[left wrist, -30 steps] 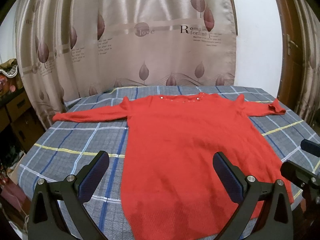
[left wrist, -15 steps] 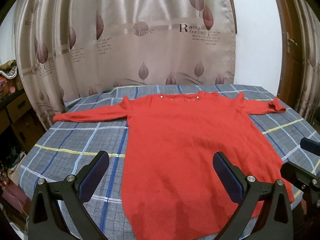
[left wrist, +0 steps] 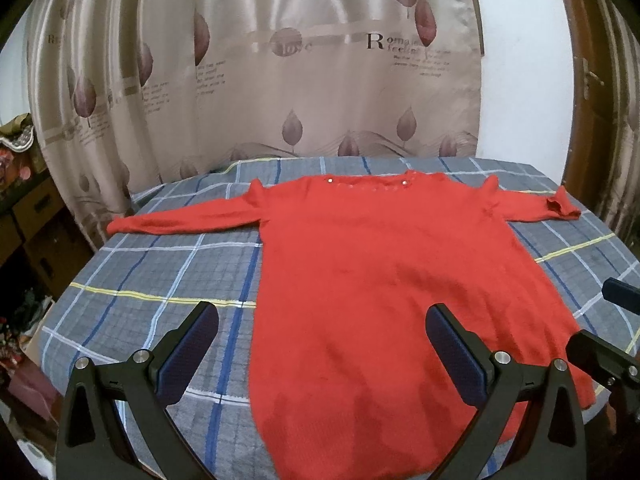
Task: Fold small clothes
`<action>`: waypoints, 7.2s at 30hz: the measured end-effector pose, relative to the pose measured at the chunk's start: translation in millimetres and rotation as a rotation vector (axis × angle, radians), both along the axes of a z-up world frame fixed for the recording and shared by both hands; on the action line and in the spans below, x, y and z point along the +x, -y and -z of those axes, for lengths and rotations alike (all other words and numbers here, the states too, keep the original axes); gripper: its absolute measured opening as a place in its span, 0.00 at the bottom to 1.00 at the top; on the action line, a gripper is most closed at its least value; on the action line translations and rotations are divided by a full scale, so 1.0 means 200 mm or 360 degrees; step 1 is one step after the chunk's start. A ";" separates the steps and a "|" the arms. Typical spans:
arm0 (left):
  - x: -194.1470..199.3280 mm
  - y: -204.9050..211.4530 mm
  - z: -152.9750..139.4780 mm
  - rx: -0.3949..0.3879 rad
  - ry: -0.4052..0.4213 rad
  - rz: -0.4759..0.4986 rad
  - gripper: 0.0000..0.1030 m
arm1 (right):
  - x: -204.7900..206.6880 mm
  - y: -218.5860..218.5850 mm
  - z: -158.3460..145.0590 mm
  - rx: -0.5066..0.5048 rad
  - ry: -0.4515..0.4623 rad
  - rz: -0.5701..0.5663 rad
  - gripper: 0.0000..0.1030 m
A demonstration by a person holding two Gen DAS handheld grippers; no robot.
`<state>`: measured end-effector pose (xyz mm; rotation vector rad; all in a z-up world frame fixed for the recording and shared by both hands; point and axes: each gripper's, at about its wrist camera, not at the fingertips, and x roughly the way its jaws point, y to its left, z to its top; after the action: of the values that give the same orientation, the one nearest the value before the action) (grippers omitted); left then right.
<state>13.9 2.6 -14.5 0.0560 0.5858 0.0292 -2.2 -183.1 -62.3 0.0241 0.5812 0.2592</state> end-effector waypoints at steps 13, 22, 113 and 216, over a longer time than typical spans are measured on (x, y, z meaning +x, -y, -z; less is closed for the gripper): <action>0.19 -0.03 -0.05 -0.0017 -0.0058 0.0069 1.00 | 0.33 0.50 -0.05 0.0183 -0.0088 0.0248 0.98; 0.33 -0.03 0.01 0.0012 -0.0102 0.0109 1.00 | 0.70 1.23 0.00 0.0297 -0.0147 0.0733 0.85; 0.69 -0.98 0.29 -0.0750 -0.0281 -0.0119 1.00 | 1.32 -0.04 0.21 0.0481 -0.0567 -0.0166 0.57; 1.38 -0.41 0.34 -0.0882 -0.0262 0.0224 0.97 | 1.64 0.82 0.43 0.1467 -0.0679 0.0112 0.13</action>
<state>289.9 83.9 -82.1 -0.4421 0.7361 -0.2765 326.2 -346.9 -148.5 1.0084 0.8388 0.4400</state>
